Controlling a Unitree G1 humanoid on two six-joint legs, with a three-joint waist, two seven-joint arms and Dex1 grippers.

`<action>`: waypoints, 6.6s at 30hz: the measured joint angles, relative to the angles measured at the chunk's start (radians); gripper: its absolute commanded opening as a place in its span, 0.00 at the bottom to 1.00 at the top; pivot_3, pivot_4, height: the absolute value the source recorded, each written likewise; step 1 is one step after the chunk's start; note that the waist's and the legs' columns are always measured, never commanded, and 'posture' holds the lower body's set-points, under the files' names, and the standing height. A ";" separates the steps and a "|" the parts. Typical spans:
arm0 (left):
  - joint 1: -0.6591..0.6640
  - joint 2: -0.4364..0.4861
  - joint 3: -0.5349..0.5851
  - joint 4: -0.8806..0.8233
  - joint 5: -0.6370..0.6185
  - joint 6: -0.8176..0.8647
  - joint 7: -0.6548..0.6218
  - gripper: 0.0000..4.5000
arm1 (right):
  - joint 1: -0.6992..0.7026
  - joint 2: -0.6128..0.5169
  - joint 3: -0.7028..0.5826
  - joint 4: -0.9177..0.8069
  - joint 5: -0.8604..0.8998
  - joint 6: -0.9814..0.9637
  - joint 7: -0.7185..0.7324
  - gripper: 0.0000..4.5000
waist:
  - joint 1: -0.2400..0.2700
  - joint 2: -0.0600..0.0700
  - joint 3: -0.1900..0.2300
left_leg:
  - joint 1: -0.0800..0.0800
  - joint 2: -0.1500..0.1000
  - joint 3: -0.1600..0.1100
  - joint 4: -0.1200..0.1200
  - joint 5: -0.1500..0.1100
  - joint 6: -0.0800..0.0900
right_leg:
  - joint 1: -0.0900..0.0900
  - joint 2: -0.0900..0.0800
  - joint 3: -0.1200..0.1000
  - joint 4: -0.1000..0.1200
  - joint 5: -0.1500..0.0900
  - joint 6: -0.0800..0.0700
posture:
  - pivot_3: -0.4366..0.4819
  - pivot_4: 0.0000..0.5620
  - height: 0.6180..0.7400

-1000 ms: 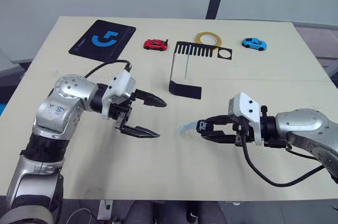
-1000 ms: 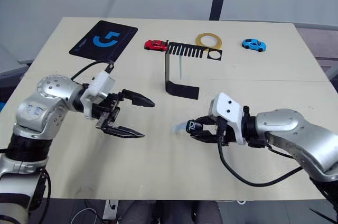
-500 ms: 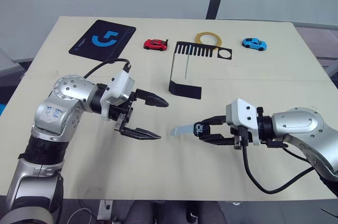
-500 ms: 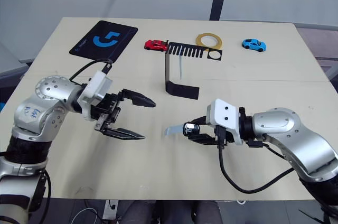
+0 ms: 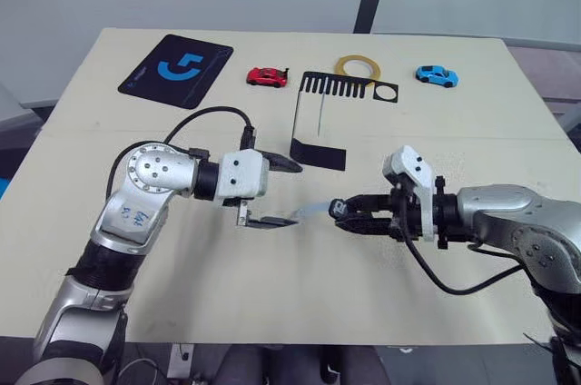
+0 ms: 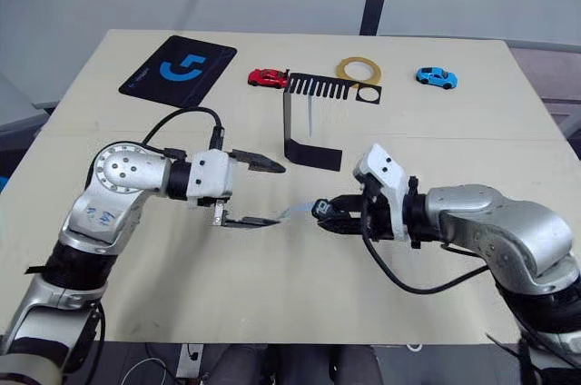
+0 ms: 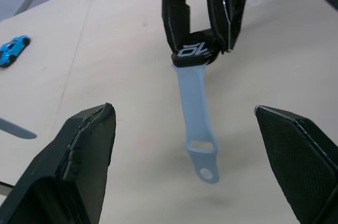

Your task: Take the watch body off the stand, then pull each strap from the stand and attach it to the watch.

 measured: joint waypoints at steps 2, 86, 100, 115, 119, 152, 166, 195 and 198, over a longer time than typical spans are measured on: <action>0.001 -0.013 -0.014 0.003 0.016 -0.003 0.016 0.99 | -0.005 0.028 -0.022 0.015 0.032 0.064 -0.052 0.34 | -0.001 0.000 0.000 | 0.000 0.000 0.000 0.000 0.000 0.000 | -0.001 0.000 0.000 0.000 0.000 0.000 | 0.48 0.27 0.93; -0.077 0.034 0.059 0.015 -0.166 0.369 -0.156 0.99 | 0.045 -0.272 0.163 -0.095 -0.020 -0.350 -0.035 0.34 | 0.002 0.000 0.000 | -0.001 -0.001 0.000 0.000 0.000 0.001 | -0.001 0.000 0.001 -0.003 0.000 0.001 | 0.48 0.27 0.93; -0.070 0.029 0.061 -0.025 -0.254 0.311 -0.227 0.99 | 0.176 -0.256 0.168 -0.104 -0.423 -0.756 0.270 0.34 | -0.001 0.000 0.000 | -0.001 0.000 0.001 0.000 0.000 0.001 | -0.001 0.001 0.001 -0.002 0.000 0.001 | 0.48 0.27 0.93; -0.046 0.060 0.051 -0.027 -0.250 0.289 -0.225 0.99 | 0.170 -0.198 0.167 -0.074 -0.489 -0.752 0.308 0.34 | -0.001 0.000 0.000 | -0.001 0.000 0.001 0.001 0.000 0.001 | 0.000 0.001 0.000 -0.002 0.000 0.001 | 0.48 0.27 0.93; 0.013 0.118 0.059 -0.024 -0.244 0.257 -0.238 0.99 | 0.143 -0.139 0.172 -0.043 -0.495 -0.750 0.314 0.34 | -0.004 0.000 0.000 | 0.000 0.000 0.001 0.000 0.000 0.001 | 0.000 0.001 0.001 -0.002 0.000 0.001 | 0.48 0.27 0.93; 0.182 0.273 0.143 -0.073 -0.249 0.192 -0.246 0.99 | 0.098 0.040 0.386 0.286 -0.743 -0.834 0.468 0.34 | -0.004 0.000 0.000 | 0.001 0.000 0.001 0.001 -0.001 -0.001 | 0.000 0.001 0.000 0.001 0.000 0.000 | 0.48 0.27 0.93; 0.282 0.279 0.193 -0.072 -0.278 0.228 -0.229 1.00 | 0.287 -0.076 0.104 0.135 -0.618 -0.749 0.485 0.99 | -0.001 0.000 0.000 | 0.001 0.000 0.001 0.000 -0.001 -0.001 | 0.000 0.001 0.000 0.001 0.000 0.000 | 0.48 0.27 0.93; 0.447 0.266 0.528 -0.121 -0.392 0.377 0.034 1.00 | 0.692 -0.069 -0.543 -0.119 -0.327 -0.568 0.305 0.99 | -0.001 0.000 0.000 | 0.005 0.001 0.002 0.000 -0.003 -0.003 | 0.001 0.000 0.004 0.004 -0.001 -0.002 | 0.48 0.27 0.93; 0.418 0.186 0.502 -0.218 -0.433 0.440 0.144 1.00 | 0.614 -0.023 -0.475 -0.121 -0.319 -0.550 0.236 0.99 | -0.002 0.000 0.000 | 0.006 0.001 0.002 0.000 -0.003 -0.003 | 0.001 0.000 0.004 0.005 -0.001 -0.002 | 0.48 0.27 0.93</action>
